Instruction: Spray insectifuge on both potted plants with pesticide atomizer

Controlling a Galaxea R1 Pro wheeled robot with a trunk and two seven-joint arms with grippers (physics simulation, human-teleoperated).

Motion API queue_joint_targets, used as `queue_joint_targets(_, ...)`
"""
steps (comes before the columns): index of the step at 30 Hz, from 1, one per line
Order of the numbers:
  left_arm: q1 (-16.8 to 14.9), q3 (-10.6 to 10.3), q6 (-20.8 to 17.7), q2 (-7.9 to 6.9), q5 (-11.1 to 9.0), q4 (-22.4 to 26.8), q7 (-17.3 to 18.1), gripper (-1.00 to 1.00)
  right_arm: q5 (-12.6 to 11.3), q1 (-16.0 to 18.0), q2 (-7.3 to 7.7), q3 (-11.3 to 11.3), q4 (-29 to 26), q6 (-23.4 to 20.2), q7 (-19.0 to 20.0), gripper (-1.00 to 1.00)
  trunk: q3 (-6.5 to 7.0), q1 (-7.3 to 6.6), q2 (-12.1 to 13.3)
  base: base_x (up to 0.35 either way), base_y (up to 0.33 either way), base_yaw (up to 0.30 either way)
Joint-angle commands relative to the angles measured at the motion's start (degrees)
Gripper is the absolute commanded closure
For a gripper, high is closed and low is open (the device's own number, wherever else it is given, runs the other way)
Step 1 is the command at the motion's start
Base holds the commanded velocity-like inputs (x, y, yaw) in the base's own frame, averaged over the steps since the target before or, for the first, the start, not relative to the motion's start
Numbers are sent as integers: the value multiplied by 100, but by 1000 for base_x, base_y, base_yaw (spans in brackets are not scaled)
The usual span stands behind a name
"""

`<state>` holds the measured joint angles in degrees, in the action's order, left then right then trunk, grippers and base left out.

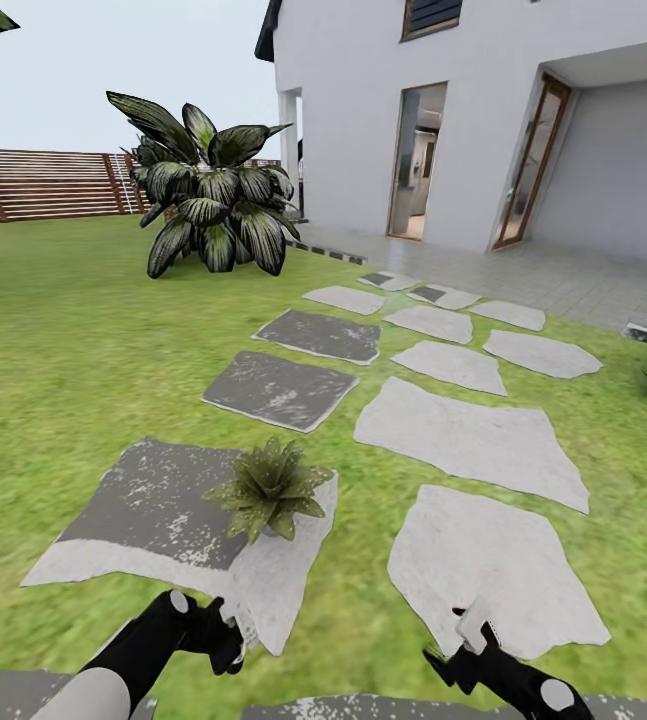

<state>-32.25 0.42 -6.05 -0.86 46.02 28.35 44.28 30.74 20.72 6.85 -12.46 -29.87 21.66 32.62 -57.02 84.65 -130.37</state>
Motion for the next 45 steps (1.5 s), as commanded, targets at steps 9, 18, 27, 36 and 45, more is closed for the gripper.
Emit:
queue_joint_targets(9,-43,-182,-37,64,23,12,573,100,57,236,-182,1461,-229,11,726,-100,-5,-1,-2,0,0,0)
queue_joint_targets(18,-71,-634,-91,91,30,7,596,100,76,536,-539,1933,-255,-64,1362,100,-5,-1,-2,0,0,0)
queue_joint_targets(27,-77,-1108,-105,143,32,62,911,100,72,819,-724,1940,-476,-497,2170,100,-5,-1,-2,0,0,0)
queue_joint_targets(36,-97,-1273,-45,233,25,83,930,100,69,845,-860,1948,-706,-513,2309,100,-5,-1,-2,0,0,0)
queue_joint_targets(45,-92,-1272,121,446,-9,62,933,100,72,846,-878,1945,-703,-513,2301,100,-5,-1,-2,0,0,0)
